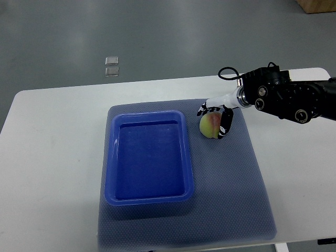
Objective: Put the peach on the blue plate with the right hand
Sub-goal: 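Lower the right hand onto the peach and close fingers around it, then lift the peach up off the mat with the right hand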
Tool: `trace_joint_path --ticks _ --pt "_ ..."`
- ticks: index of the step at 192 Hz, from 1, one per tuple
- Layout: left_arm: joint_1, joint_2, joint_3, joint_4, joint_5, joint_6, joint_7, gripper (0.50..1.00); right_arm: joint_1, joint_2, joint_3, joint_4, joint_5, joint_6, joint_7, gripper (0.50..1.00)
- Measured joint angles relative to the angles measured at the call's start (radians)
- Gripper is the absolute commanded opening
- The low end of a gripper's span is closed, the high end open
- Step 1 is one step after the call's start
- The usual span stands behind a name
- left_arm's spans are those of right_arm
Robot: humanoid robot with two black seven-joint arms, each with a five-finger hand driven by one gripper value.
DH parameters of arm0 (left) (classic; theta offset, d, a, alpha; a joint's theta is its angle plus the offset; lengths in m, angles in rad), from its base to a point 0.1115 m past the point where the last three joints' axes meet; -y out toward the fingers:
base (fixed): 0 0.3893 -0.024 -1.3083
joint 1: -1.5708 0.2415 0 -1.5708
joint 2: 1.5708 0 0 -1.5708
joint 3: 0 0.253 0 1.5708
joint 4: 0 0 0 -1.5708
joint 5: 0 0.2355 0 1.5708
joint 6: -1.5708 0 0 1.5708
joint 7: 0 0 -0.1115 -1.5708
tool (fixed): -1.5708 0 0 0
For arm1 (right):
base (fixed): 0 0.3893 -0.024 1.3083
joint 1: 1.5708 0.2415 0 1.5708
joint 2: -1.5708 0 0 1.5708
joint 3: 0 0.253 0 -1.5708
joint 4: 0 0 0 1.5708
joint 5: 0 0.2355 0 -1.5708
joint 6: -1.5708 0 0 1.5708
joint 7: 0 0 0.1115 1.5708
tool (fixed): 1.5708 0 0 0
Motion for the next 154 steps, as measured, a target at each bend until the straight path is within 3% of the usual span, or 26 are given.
trace_joint_path --ticks 2,3,9,18,28,29,65,92,154 --pt "0.000 0.000 0.000 0.000 0.000 0.000 0.000 1.000 -0.001 0.000 0.000 0.000 0.000 0.000 0.000 0.811" --pt "0.000 0.000 0.000 0.000 0.000 0.000 0.000 1.000 -0.001 0.000 0.000 0.000 0.000 0.000 0.000 0.684" --pt "0.000 0.000 0.000 0.000 0.000 0.000 0.000 1.000 -0.002 0.000 -0.001 -0.001 0.000 0.000 0.001 0.595" --pt "0.000 0.000 0.000 0.000 0.000 0.000 0.000 1.000 -0.003 0.000 -0.001 -0.001 -0.001 0.000 0.003 0.543" --pt "0.000 0.000 0.000 0.000 0.000 0.000 0.000 1.000 -0.003 -0.001 -0.001 -0.002 -0.001 -0.001 0.006 0.543" --pt "0.000 0.000 0.000 0.000 0.000 0.000 0.000 1.000 -0.003 -0.001 -0.001 -0.002 -0.001 -0.001 0.006 0.500" --pt "0.000 0.000 0.001 0.002 0.000 0.000 0.000 1.000 0.012 -0.018 -0.001 0.009 0.000 0.010 0.009 0.500" --pt "0.000 0.000 0.001 0.003 0.000 0.000 0.000 1.000 0.119 -0.069 0.007 0.052 0.014 0.033 0.009 0.500" --pt "0.000 0.000 0.001 0.001 0.000 0.000 0.000 1.000 0.485 -0.349 0.010 0.378 0.104 0.196 0.009 0.500"
